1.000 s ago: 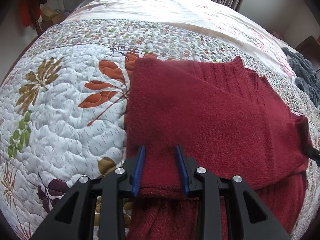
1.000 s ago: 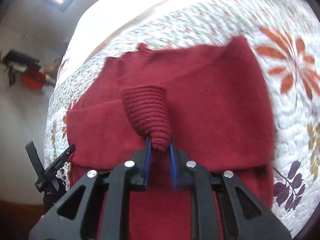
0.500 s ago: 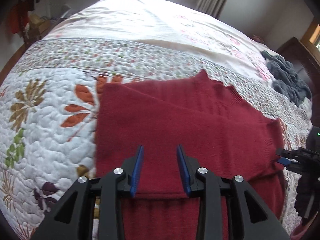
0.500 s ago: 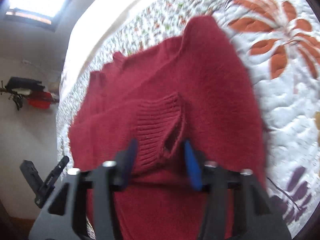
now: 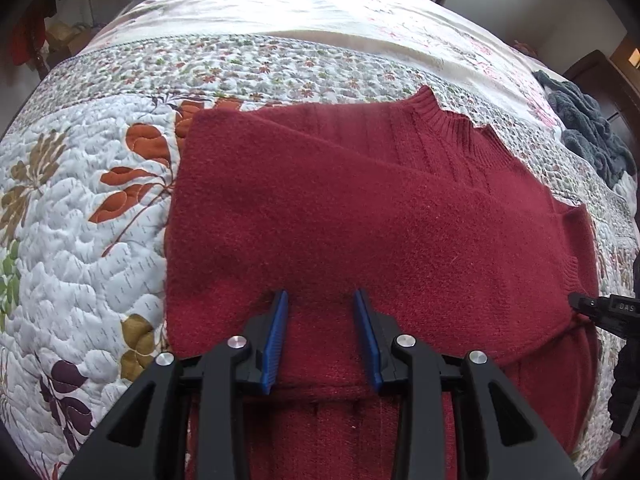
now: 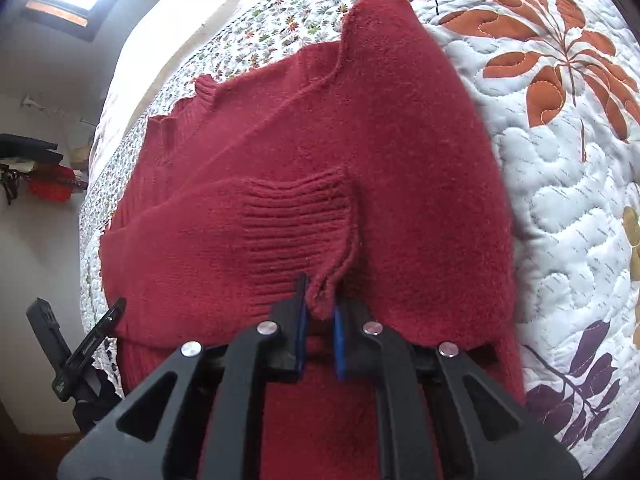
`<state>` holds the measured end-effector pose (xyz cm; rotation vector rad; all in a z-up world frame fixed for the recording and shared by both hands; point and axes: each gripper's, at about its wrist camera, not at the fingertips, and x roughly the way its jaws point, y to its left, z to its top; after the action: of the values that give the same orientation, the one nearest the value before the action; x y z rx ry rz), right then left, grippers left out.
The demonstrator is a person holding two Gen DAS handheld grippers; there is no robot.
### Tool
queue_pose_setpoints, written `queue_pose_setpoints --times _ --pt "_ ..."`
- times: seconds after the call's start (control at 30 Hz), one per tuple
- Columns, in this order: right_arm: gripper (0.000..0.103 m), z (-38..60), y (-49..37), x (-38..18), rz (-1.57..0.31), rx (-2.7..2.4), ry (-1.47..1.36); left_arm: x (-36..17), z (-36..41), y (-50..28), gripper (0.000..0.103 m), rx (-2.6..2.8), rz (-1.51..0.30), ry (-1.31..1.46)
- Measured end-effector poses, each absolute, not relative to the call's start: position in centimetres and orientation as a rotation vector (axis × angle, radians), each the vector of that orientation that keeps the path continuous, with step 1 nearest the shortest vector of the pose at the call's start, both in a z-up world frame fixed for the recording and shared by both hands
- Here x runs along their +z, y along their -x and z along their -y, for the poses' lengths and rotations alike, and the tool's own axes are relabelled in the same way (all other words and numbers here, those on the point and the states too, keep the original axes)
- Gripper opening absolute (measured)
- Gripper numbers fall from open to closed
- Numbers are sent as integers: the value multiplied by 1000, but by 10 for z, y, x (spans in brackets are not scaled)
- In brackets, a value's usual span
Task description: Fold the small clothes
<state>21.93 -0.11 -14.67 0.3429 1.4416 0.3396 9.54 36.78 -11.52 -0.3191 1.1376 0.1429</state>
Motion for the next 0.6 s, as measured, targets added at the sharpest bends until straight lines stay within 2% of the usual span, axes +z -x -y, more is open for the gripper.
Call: queue_pose_setpoints --times 0.1,0.17,0.27,0.4,0.6 --pt "12 0 -215 -139 -1422 351 -302 -113 -369 -95 34 142 -1142 320" --pt "23 4 -209 -123 -1384 354 -290 -105 -369 -91 35 149 -1144 323" --pt "36 17 -186 -91 -1302 393 -272 -85 -369 -70 44 141 -1120 307" --pt "41 37 -138 -66 -1266 427 -195 -67 -369 -21 53 137 -1121 232" --pt "45 76 -52 -64 -1299 402 -153 -71 -373 63 56 143 -1226 217"
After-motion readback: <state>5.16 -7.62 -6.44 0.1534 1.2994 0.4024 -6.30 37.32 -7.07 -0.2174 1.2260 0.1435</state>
